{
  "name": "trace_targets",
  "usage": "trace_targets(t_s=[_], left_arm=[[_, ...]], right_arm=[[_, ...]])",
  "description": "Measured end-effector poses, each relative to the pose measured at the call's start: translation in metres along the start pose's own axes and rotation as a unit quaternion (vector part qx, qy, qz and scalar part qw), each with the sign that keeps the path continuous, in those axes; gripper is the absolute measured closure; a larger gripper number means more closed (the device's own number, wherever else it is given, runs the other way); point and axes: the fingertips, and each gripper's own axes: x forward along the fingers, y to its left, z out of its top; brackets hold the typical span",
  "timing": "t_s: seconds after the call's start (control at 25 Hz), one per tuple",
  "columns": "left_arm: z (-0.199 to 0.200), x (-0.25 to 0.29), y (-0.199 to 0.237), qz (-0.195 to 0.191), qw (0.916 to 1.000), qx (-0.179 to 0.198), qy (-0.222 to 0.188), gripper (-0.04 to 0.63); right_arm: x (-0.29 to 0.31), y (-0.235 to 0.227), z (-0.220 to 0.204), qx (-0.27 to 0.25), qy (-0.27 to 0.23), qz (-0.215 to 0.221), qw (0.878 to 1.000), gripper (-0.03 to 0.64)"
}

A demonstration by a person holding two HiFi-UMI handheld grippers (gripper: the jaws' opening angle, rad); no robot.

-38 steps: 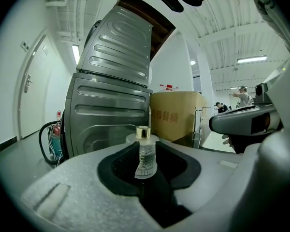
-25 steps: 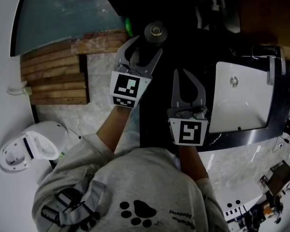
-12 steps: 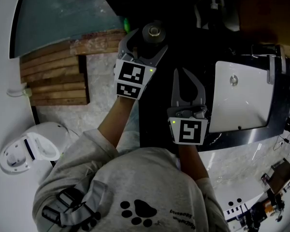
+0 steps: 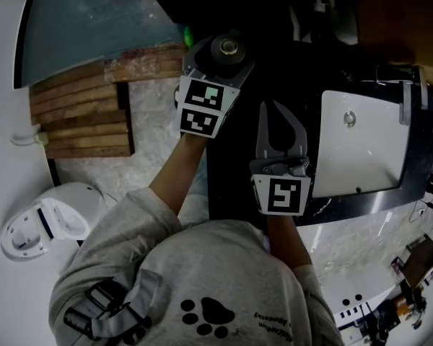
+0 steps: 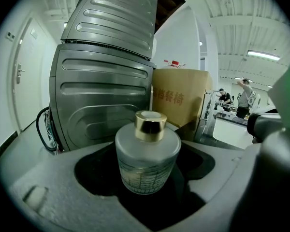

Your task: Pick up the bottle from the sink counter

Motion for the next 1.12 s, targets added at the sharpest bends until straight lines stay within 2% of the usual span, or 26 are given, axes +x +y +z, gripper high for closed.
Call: trace_targets(t_s=[0.4, 0.64, 1.12], left_arm=[[-0.001, 0.010, 0.000, -0.011, 0.9997, -0.018, 0.009, 0.237], [-0.001, 0.010, -0.001, -0.009, 0.9998, -0.015, 0.008, 0.241], [-0.001, 0.005, -0.013, -0.022, 0.9995, 0.018, 0.009, 0.244]], right_arm=[[0.000, -0.002, -0.002, 0.002, 0.003, -0.002, 1.000, 0.615], [-0.001, -0.001, -0.002, 0.002, 0.003, -0.001, 1.000, 0.615], [-0.015, -0.013, -0.003, -0.021, 0.000, -0.006, 1.000, 0.615]])
